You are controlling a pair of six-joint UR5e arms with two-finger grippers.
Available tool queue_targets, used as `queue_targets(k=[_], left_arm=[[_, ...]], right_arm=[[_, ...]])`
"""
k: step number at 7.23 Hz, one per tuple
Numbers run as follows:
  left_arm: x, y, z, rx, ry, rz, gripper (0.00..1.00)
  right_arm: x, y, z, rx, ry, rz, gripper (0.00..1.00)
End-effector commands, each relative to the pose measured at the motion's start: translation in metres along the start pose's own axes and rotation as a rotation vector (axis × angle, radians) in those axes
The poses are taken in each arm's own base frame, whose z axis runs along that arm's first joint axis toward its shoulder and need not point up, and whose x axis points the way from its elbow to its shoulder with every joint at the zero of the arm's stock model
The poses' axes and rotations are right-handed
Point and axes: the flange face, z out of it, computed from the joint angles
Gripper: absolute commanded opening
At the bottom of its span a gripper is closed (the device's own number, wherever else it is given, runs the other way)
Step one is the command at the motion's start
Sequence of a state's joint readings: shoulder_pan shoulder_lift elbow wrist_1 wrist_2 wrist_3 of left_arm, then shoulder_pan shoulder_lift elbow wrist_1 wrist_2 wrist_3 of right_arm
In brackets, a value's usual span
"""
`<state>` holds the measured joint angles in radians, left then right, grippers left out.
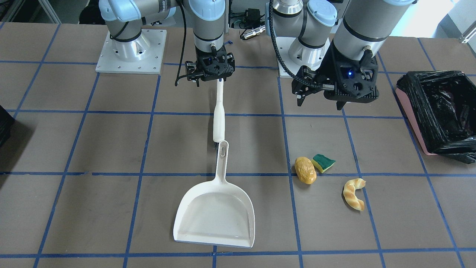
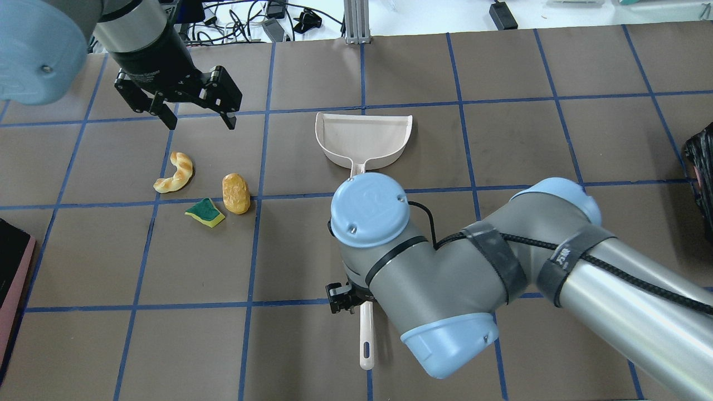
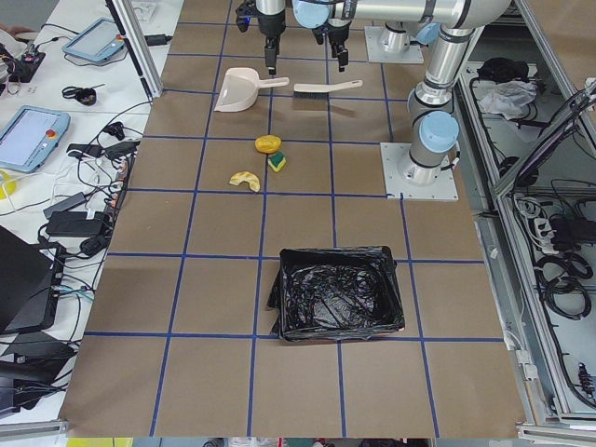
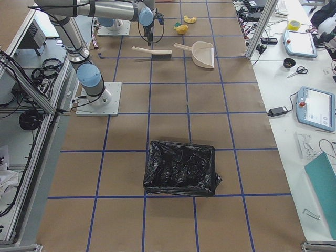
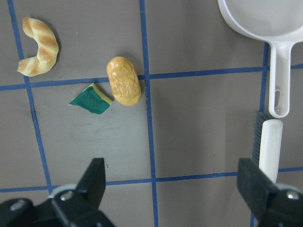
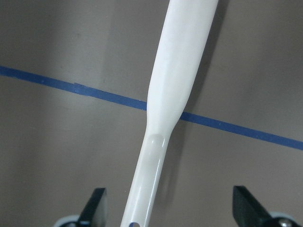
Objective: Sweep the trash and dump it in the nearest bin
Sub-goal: 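Reach the right gripper down and grasp the white brush handle, then reach the left gripper to the white dustpan handle and grasp it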
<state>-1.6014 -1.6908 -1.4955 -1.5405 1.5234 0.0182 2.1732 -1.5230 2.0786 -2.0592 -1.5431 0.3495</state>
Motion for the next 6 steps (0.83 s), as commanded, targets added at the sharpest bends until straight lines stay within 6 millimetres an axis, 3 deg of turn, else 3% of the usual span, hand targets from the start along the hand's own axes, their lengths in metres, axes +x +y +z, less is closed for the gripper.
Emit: queue_targets(k=[1, 3, 6], left_arm=[[0.056, -0.031, 0.043, 0.055, 0.026, 0.039, 1.00], [0.112, -0.045, 0.095, 0.051, 0.037, 0.059, 1.00], [0.168, -0.046, 0.164, -0.008, 0.025, 0.098, 1.00]], right_arm=[[-0.003, 0.022, 0.034, -0.017, 0.017, 0.022, 0.93], [-0.007, 0.032, 0.043, -0.035, 0.020, 0.088, 0.93], [-0.014, 0.032, 0.051, -0.056, 0.015, 0.115, 0.89]])
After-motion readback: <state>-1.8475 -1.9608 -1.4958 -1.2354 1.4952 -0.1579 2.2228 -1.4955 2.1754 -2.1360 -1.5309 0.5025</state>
